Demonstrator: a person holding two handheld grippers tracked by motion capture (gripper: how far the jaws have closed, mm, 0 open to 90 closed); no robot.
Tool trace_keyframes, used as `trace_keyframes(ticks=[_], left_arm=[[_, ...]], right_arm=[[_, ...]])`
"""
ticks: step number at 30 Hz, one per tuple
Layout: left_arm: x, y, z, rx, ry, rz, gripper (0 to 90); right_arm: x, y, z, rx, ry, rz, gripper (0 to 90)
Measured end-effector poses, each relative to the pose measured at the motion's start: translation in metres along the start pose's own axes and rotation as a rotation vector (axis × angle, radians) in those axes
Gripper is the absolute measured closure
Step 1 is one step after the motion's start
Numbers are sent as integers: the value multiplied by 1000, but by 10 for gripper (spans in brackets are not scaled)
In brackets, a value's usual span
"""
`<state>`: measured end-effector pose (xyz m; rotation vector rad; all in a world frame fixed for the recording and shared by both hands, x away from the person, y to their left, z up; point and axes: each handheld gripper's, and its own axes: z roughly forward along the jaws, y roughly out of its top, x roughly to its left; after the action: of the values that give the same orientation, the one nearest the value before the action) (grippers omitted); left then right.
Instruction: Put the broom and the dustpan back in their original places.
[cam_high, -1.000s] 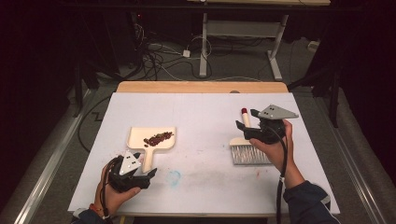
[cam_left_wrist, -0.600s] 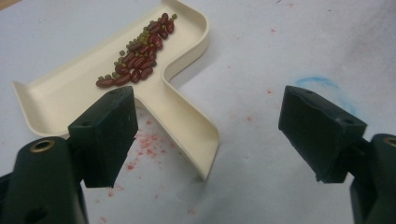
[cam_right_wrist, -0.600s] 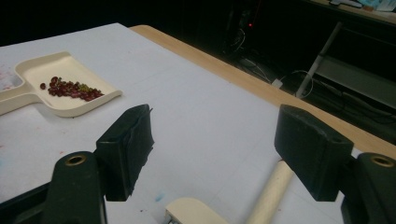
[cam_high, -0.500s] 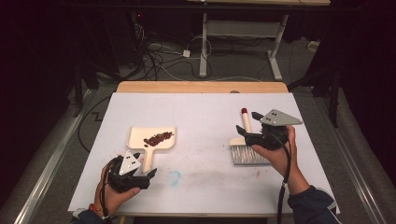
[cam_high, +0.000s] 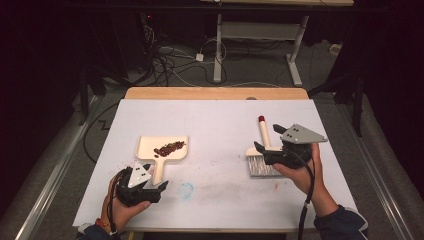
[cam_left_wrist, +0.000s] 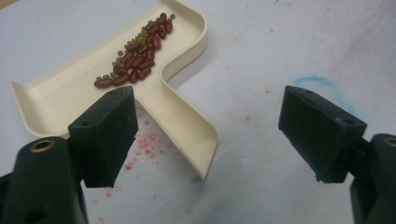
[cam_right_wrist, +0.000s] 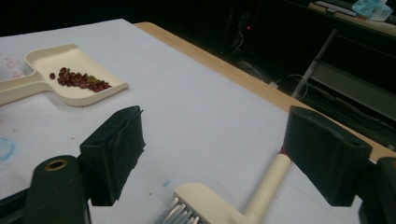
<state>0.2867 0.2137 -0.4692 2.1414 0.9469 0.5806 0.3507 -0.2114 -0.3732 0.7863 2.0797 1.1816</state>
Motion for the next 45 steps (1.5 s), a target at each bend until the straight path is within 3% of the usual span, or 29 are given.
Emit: trace_keyframes(ticks=[14, 27, 40, 43, 45], left_arm=[[-1, 1, 1, 6, -1, 7, 196], [-3, 0, 0, 0, 1, 21, 196], [-2, -2, -3, 4, 19, 28, 196], [-2, -2, -3, 1, 18, 24, 196], [-2, -2, -3, 2, 18, 26, 196]], right_arm=[[3, -16, -11, 7, 1, -27, 200], [10, -42, -12, 14, -7, -94, 203], [0, -74, -22, 24, -20, -44, 207], [0, -83, -24, 36, -31, -53, 207], [-1, -90, -27, 15, -42, -27, 223]])
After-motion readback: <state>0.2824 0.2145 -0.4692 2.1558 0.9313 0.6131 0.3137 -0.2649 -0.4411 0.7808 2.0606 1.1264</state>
